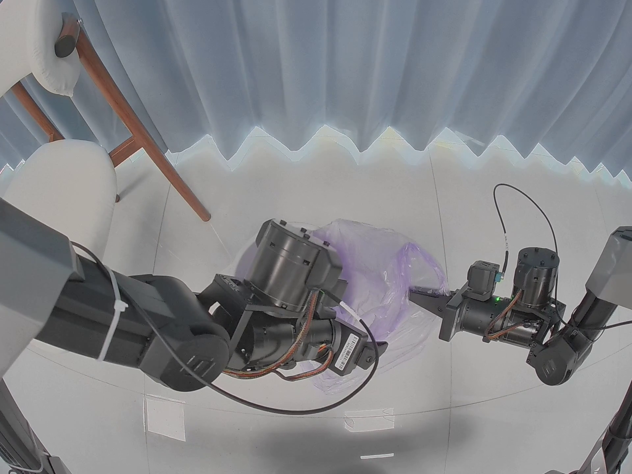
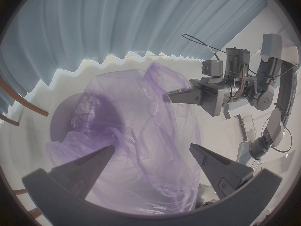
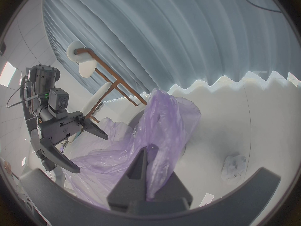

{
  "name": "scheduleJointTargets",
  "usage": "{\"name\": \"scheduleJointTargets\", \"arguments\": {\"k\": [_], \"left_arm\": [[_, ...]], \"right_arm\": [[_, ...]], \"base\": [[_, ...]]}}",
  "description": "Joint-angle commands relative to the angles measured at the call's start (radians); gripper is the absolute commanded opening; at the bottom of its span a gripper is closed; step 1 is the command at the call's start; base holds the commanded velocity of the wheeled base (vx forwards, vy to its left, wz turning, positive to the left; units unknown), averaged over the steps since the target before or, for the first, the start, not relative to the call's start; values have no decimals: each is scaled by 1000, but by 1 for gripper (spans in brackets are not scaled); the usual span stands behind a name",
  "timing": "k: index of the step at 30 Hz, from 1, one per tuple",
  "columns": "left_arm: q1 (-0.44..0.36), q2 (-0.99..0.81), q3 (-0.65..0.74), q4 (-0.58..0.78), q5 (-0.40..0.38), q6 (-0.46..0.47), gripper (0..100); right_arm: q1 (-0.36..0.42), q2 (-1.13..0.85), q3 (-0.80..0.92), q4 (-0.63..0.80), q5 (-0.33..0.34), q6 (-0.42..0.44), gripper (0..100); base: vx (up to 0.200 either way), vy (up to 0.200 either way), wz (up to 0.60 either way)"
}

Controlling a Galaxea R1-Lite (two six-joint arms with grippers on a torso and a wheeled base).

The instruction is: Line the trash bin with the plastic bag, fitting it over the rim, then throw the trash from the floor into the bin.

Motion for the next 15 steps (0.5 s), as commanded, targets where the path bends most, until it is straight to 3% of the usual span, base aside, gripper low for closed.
{"name": "scheduleJointTargets", "arguments": {"k": [1, 7, 8, 15], "left_arm": [[5, 17, -4, 1, 2, -1, 100], [-10, 25, 11, 3, 0, 2, 100], [-12, 25, 13, 3, 0, 2, 0], [27, 28, -4, 1, 6, -3, 0]], "right_arm": [[1, 3, -3, 1, 1, 1, 0], [1, 9, -3, -1, -1, 1, 0], [1, 9, -3, -1, -1, 1, 0], [-2, 0, -16, -2, 2, -1, 0]], "base": [[0, 0, 0], [0, 0, 0], [0, 0, 0], [0, 0, 0]]}}
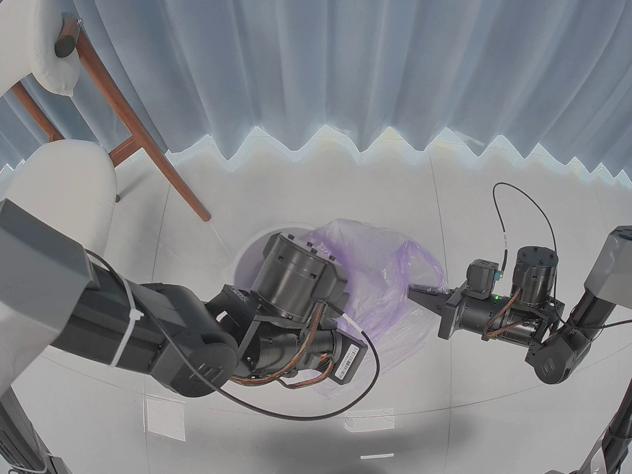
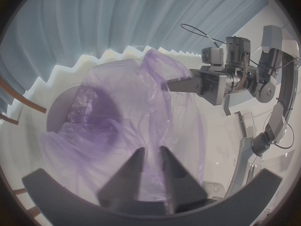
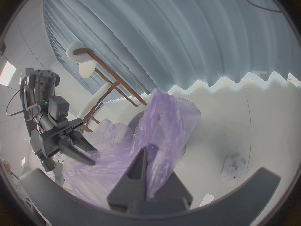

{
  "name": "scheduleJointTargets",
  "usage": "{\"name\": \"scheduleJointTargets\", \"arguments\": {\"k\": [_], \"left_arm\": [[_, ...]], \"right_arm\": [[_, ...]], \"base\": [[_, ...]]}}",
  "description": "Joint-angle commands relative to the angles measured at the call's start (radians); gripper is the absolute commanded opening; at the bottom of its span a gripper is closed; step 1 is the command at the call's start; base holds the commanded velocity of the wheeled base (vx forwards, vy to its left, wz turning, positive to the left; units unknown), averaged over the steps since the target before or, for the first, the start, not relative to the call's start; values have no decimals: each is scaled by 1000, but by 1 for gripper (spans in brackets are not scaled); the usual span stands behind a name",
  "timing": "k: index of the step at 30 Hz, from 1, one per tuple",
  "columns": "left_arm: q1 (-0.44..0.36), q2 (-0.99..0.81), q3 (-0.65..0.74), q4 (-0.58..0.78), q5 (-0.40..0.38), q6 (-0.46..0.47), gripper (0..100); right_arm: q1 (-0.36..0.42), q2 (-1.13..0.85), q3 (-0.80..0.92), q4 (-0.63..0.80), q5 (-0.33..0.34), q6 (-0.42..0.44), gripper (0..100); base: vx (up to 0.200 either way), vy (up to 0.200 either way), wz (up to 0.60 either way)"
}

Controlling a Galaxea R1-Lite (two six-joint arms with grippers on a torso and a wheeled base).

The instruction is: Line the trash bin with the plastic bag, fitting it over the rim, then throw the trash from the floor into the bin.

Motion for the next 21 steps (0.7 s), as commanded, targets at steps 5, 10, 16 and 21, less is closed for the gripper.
{"name": "scheduleJointTargets", "arguments": {"k": [5, 10, 16, 21], "left_arm": [[92, -8, -87, 4, 26, -57, 0], [123, -19, -215, 70, 102, -253, 0], [221, -54, -367, 300, 174, -382, 0], [287, -114, -370, 384, 231, -385, 0]], "right_arm": [[1, -6, -1, -29, 6, -2, 0], [12, 37, -13, -78, 7, -30, 0], [55, 66, -123, -66, 6, -27, 0], [96, 128, -266, -31, -1, -24, 0]], "base": [[0, 0, 0], [0, 0, 0], [0, 0, 0], [0, 0, 0]]}}
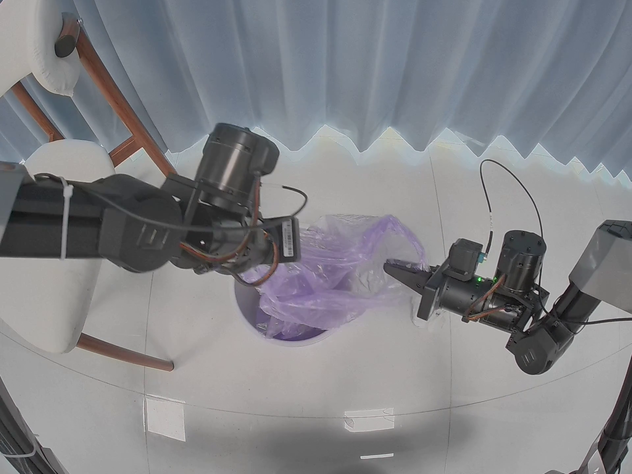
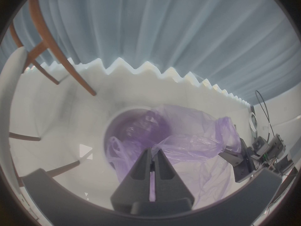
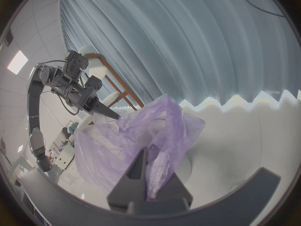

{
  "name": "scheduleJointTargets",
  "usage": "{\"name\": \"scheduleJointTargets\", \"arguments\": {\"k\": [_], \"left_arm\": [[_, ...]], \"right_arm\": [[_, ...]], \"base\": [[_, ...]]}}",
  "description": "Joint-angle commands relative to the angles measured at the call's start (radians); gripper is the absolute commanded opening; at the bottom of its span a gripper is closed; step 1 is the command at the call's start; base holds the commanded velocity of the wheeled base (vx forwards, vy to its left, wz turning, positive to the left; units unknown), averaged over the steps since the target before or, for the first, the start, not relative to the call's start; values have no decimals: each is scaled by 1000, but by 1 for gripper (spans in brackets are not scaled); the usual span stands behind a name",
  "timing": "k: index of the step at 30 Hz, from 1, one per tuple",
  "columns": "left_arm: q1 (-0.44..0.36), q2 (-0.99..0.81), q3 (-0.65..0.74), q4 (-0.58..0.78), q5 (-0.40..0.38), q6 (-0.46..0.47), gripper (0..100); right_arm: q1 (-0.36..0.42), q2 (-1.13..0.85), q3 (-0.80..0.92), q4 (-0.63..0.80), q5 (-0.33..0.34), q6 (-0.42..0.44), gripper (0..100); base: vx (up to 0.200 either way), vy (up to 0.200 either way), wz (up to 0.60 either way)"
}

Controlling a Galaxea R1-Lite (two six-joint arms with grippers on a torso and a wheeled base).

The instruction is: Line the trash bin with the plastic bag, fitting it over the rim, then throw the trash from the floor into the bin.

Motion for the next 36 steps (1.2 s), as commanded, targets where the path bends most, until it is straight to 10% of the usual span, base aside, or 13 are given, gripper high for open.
{"name": "scheduleJointTargets", "arguments": {"k": [1, 14, 31, 32, 36], "left_arm": [[84, -81, -32, 69, 50, -20, 0], [247, -196, -43, 244, 110, -75, 0], [51, -49, -53, 159, 98, -95, 0], [51, -42, -73, 159, 99, -93, 0], [51, -47, -101, 189, 103, -95, 0]], "right_arm": [[51, 85, -148, 32, -6, 2, 0], [31, 140, -414, 192, -29, 60, 0], [5, 261, -651, 313, -29, 43, 0], [5, 258, -662, 327, -29, 38, 100], [6, 182, -576, 338, -32, 51, 100]], "base": [[0, 0, 0], [0, 0, 0], [0, 0, 0], [0, 0, 0], [0, 0, 0]]}}
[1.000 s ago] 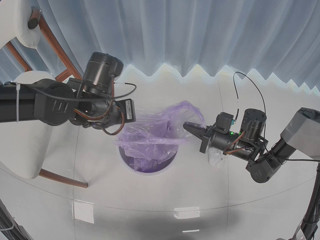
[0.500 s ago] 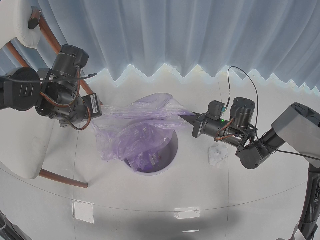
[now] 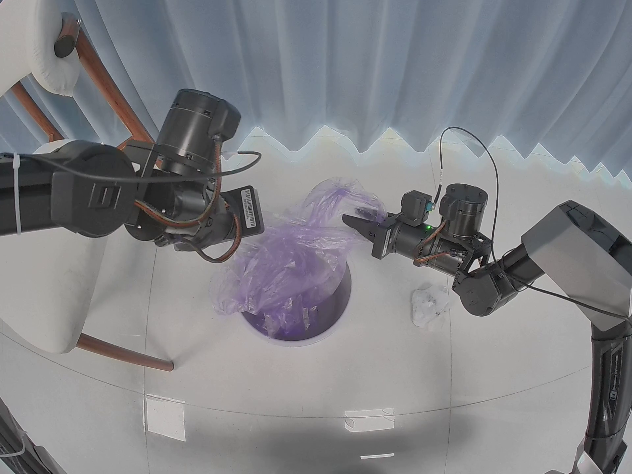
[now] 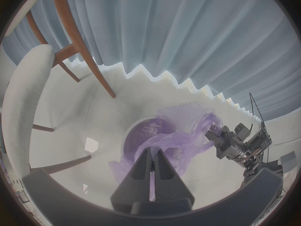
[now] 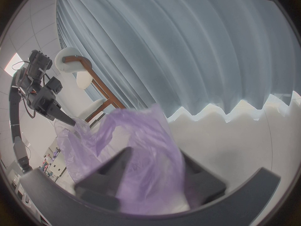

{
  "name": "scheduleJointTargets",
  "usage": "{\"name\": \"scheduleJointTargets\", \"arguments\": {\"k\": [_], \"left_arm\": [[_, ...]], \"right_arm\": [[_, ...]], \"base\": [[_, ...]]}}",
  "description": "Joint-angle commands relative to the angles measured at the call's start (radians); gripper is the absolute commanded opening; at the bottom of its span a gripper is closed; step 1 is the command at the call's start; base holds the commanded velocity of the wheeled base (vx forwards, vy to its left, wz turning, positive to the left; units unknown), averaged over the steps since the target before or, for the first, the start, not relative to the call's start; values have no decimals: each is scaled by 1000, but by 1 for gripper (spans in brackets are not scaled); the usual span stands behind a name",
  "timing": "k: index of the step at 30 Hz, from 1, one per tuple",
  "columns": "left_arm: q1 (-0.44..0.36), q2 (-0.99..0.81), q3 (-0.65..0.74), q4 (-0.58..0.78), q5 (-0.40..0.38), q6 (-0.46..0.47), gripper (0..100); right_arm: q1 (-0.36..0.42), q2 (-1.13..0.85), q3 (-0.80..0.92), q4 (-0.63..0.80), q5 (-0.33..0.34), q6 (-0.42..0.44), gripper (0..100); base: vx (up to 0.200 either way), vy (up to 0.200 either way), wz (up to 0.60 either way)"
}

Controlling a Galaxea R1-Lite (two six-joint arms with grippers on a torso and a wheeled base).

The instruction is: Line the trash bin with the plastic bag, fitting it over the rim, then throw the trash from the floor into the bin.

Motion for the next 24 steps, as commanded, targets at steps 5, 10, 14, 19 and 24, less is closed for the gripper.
{"name": "scheduleJointTargets", "arguments": {"k": [5, 10, 14, 19, 24], "left_arm": [[-4, -7, -28, 57, 11, -3, 0], [-4, -15, -29, 57, 8, -30, 0], [-5, -15, -29, 57, 6, -43, 0], [-17, -10, -29, 57, 6, -51, 0], [-37, -12, -26, 58, 6, -51, 0]], "right_arm": [[-12, -211, 249, 49, -4, 106, 100], [-32, -348, 351, 143, -16, 240, 100], [-69, -402, 377, 270, -56, 304, 100], [14, -478, 377, 407, -169, 507, 100], [142, -481, 333, 479, -251, 593, 100]], "base": [[0, 0, 0], [0, 0, 0], [0, 0, 0], [0, 0, 0], [0, 0, 0]]}}
